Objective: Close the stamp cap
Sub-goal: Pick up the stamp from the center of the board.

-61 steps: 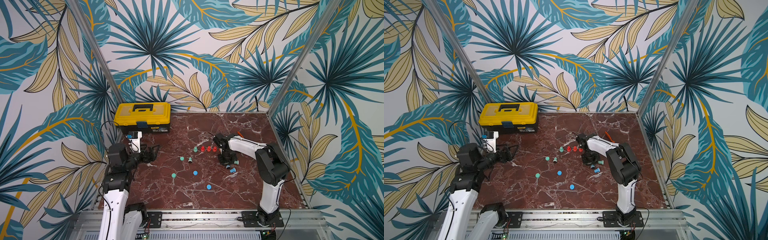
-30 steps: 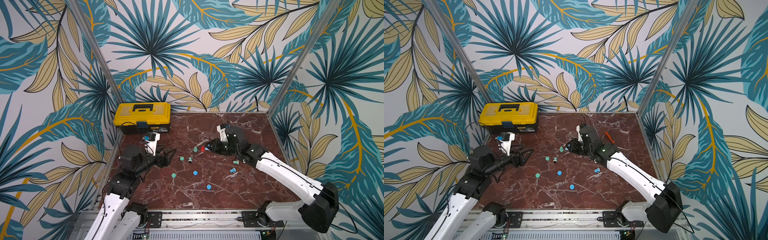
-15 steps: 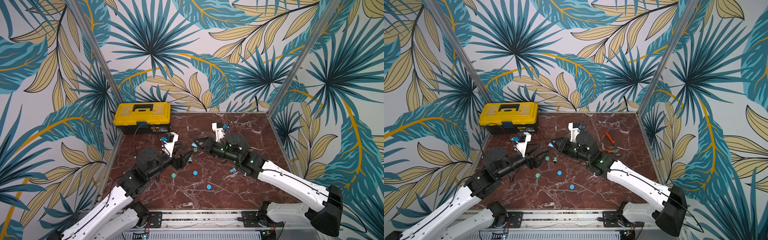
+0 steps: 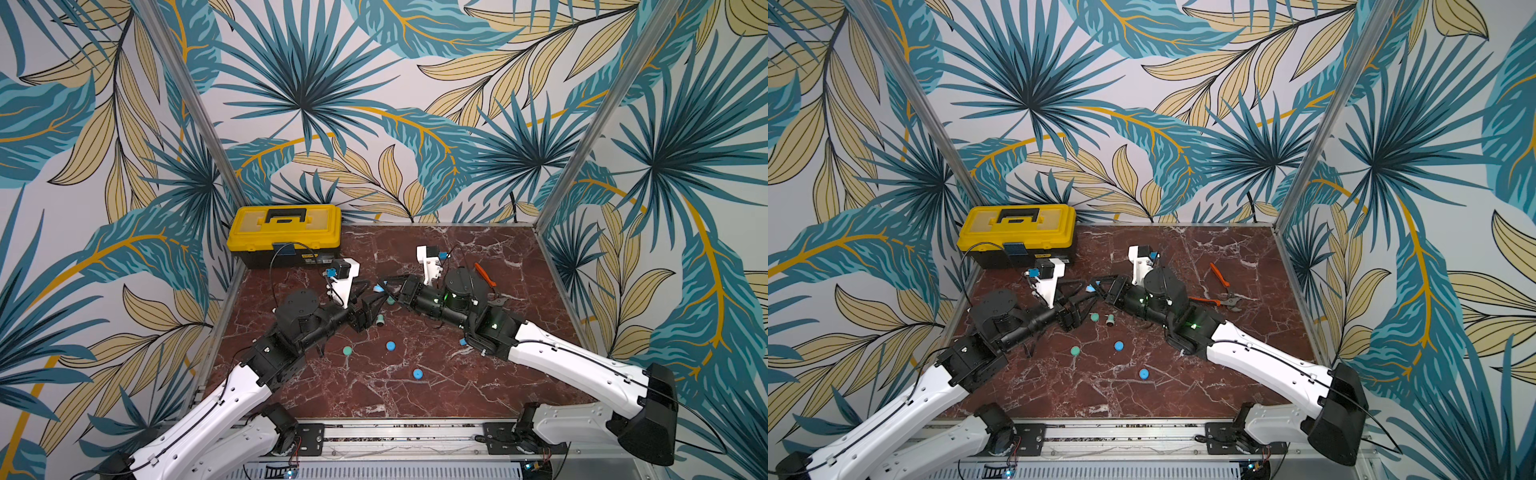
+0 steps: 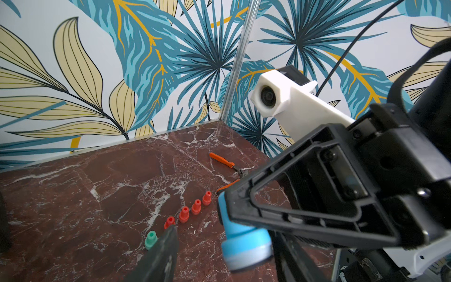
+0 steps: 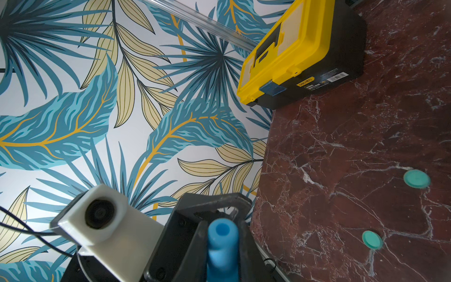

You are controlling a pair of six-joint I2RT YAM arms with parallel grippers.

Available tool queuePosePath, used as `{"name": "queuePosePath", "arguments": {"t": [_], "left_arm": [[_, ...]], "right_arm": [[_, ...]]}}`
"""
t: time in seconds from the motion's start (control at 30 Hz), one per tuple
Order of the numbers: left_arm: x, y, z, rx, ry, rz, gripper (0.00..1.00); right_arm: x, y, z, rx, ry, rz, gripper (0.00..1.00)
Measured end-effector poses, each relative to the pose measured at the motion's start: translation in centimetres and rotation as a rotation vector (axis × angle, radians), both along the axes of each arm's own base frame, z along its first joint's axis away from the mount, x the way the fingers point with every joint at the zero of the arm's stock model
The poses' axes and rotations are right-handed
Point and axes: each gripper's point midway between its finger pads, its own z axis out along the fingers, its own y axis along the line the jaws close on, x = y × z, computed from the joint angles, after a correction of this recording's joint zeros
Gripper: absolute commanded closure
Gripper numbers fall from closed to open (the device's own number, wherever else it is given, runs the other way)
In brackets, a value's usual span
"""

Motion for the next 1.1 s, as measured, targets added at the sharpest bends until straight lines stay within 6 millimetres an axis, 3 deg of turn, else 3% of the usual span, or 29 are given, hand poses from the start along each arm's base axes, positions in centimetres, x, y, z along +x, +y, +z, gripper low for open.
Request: {"name": "queuePosePath", "arguments": {"t": [0.43,0.63,0.7,0.9,1.0,1.1], "left_arm": [[-0.4,-0.5,0.4,-0.007,-0.015,-0.032,0.75],[-1.0,-0.8,0.5,0.014,-0.048,-0.068,0.84],[-1.2,-0.6,0.7,0.025,-0.077,-0.072,0.85],[-3.9,-0.6,0.6,0.058,-0.182,-0.180,0.88],[-5.8,-1.0,0.9,0.066,-0.243,-0.277,0.88],[-7.6,-1.3,1.3,0.067,-0.299,-0.368,0.88]], "right_arm": [[0.0,0.0,0.1,0.000,-0.007,-0.005,0.93],[-0.9,-0.7,0.3,-0.057,-0.038,0.009,0.65],[-1.6,-1.3,0.8,-0.109,-0.058,0.020,0.60],[-4.1,-4.5,4.4,-0.201,-0.147,0.067,0.52],[-5.6,-5.3,5.1,-0.234,-0.158,0.130,0.52],[-7.3,-5.0,4.5,-0.266,-0.133,0.237,0.52]]}}
